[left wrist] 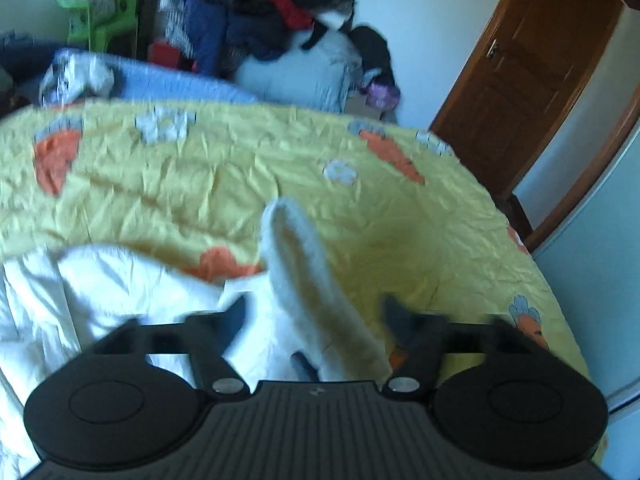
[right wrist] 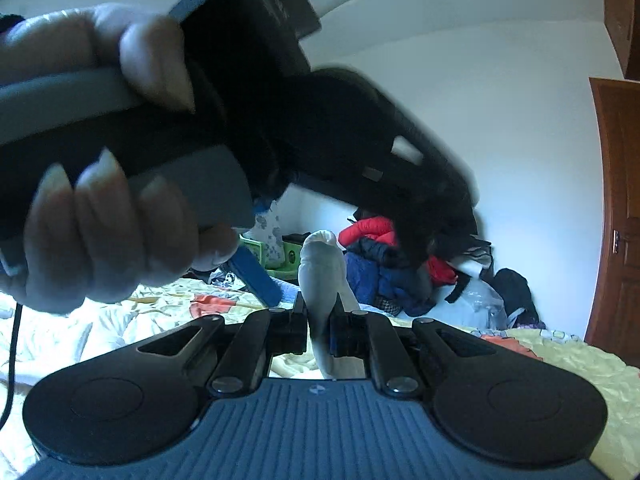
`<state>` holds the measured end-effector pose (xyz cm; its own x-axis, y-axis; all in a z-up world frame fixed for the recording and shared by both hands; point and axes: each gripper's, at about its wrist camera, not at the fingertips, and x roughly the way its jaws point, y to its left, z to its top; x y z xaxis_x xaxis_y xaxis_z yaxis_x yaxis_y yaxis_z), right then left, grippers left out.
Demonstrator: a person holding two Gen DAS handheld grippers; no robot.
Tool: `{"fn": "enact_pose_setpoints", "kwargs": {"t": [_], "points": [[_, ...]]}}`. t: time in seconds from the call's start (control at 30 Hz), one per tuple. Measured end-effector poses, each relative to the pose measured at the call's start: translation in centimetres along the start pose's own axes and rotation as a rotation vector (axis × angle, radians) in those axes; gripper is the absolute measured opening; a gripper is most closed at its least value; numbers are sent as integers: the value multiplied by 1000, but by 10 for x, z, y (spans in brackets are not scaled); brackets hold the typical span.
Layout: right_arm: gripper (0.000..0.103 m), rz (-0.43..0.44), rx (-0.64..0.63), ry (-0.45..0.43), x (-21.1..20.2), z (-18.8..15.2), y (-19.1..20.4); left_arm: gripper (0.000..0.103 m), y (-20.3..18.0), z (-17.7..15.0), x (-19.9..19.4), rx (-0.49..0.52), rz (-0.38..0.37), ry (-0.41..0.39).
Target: Fold small clothes
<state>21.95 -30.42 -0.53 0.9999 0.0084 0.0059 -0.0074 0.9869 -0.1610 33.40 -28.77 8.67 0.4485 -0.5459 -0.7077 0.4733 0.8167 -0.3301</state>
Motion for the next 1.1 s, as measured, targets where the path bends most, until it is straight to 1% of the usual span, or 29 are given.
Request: {"fn": "enact_pose_setpoints", "kwargs": {"t": [0.07, 0.1, 0.13, 0.2, 0.23, 0.27, 0.3, 0.33, 0.37, 0.4, 0.43, 0.47, 0.5, 0.57, 0.63, 0.67, 0.7, 0.77, 0.87, 0.93, 1.1], "points": [[13, -4, 0, 2, 2, -1, -5, 57, 9, -2, 3, -47, 17, -3], [13, -4, 0, 4, 2, -1, -6, 57, 13, -2, 5, -65, 17, -2], [11, 0, -1, 8, 2, 0, -6, 57, 17, -3, 5, -82, 13, 3], [13, 7, -9, 15, 1, 1, -3, 43, 22, -4, 7, -105, 1, 6], [15, 12, -18, 20, 1, 1, -1, 32, 23, -4, 7, -114, -2, 8], [14, 18, -26, 26, 3, -1, -3, 16, 23, -3, 7, -118, 2, 6], [14, 25, -32, 31, 2, -2, -2, 11, 23, -3, 7, -115, 10, 3], [17, 31, -37, 36, 1, -3, 0, 10, 24, -3, 7, -114, 19, -1], [26, 33, -44, 35, 1, -3, 0, 10, 25, -3, 7, -115, 29, -5], [40, 30, -49, 28, 0, -3, 1, 10, 27, -4, 7, -120, 37, -7], [46, 29, -49, 18, 0, -2, 0, 10, 30, -4, 6, -133, 45, -9], [60, 27, -47, 9, 0, -2, -2, 10, 34, -3, 5, -149, 52, -11], [71, 25, -40, 0, -1, -2, -4, 10, 39, -2, 3, -166, 58, -13], [75, 21, -10, -16, -3, -1, -10, 10, 50, 0, -5, -180, 62, -17], [79, 23, 31, -17, -3, 0, -17, 9, 60, 0, -18, -173, 71, -22], [84, 21, 49, -22, -3, 1, -21, 9, 66, 0, -27, -165, 78, -27], [88, 24, 72, -28, -4, 1, -25, 9, 71, 0, -34, -158, 89, -36], [92, 45, 158, -31, -9, 1, -33, 9, 83, -1, -52, -151, 126, -62], [92, 105, 378, 4, -4, 0, -62, 9, 104, -6, -70, -166, 173, -77], [92, 120, 502, 35, 1, -6, -81, 9, 119, -11, -79, -181, 200, -81], [91, 126, 693, 77, 11, -27, -109, 9, 160, -32, -94, -226, 282, -74]]}}
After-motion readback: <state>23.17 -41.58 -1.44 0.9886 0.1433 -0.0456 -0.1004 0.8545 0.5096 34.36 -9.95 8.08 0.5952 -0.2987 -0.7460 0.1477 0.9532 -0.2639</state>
